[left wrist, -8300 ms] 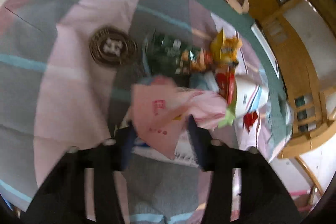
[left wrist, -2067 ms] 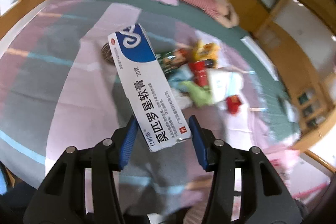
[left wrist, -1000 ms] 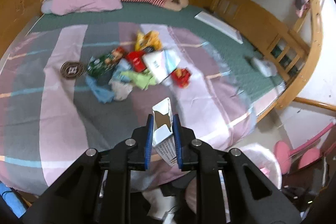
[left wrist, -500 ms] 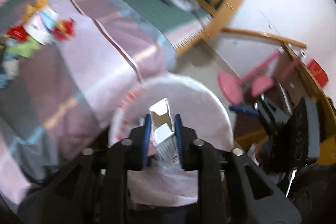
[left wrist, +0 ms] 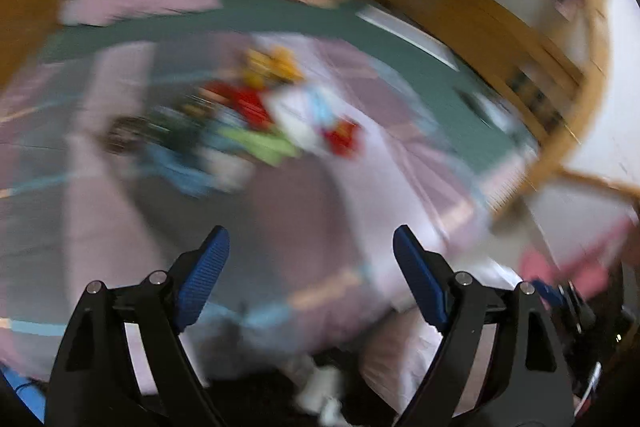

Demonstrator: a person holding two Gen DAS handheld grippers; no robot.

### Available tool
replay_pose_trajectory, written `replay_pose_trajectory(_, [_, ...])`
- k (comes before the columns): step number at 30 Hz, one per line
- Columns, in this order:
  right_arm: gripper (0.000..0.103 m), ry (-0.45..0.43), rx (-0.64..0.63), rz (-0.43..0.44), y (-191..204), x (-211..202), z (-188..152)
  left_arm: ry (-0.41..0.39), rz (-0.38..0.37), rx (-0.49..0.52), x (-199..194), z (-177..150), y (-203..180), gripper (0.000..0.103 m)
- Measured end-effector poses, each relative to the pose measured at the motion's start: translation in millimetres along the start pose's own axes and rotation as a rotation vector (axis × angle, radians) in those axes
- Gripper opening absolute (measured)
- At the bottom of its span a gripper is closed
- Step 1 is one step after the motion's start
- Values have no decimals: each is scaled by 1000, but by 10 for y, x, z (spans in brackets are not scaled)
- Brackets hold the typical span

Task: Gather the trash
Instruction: 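Grasp the white paper cup with the left tool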

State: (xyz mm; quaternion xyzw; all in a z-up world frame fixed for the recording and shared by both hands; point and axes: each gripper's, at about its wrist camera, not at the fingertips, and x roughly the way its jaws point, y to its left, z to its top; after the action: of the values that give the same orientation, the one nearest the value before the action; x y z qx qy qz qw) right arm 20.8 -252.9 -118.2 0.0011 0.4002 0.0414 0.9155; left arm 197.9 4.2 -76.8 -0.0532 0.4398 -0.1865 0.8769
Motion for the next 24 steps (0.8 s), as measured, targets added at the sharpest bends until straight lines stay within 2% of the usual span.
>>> replay_pose_trajectory(2, [94,22,10,26,122,187,166,-18,60,-37,-3,172,239,84])
replay_pose_trajectory(5, [94,67,-17,49,370,412,318,-22,131,-34,133,449,386,88])
replay_pose_trajectory(7, [94,69,-26,86,515,471,337,-31,153,-5,329,667,341,95])
replay_pose_trajectory(9, [94,78,-26,103,570,529,324,-44,139,35,491,841,270,97])
replay_pose_trajectory(12, [94,145,17,123,541,673,255,-48,118,109,857,1088,58,99])
replay_pose_trajectory(15, [94,205,58,120,440,790,187,-1,96,207,1360,1295,-256,99])
replay_pose_trajectory(17, [94,227,74,90,365,829,151,49,97,311,1730,1336,-499,99])
replay_pose_trajectory(19, [94,244,90,69,280,859,132,99,143,417,2045,1310,-697,99])
replay_pose_trajectory(21, [94,256,93,59,230,900,118,118,246,511,2325,1227,-833,99])
replay_pose_trajectory(22, [94,262,92,57,225,926,118,129,268,539,2417,1183,-847,99])
replay_pose_trajectory(23, [94,265,92,54,215,947,122,138,268,550,2468,1155,-842,97])
replay_pose_trajectory(24, [94,266,90,51,215,962,130,147,258,547,2498,1130,-823,79])
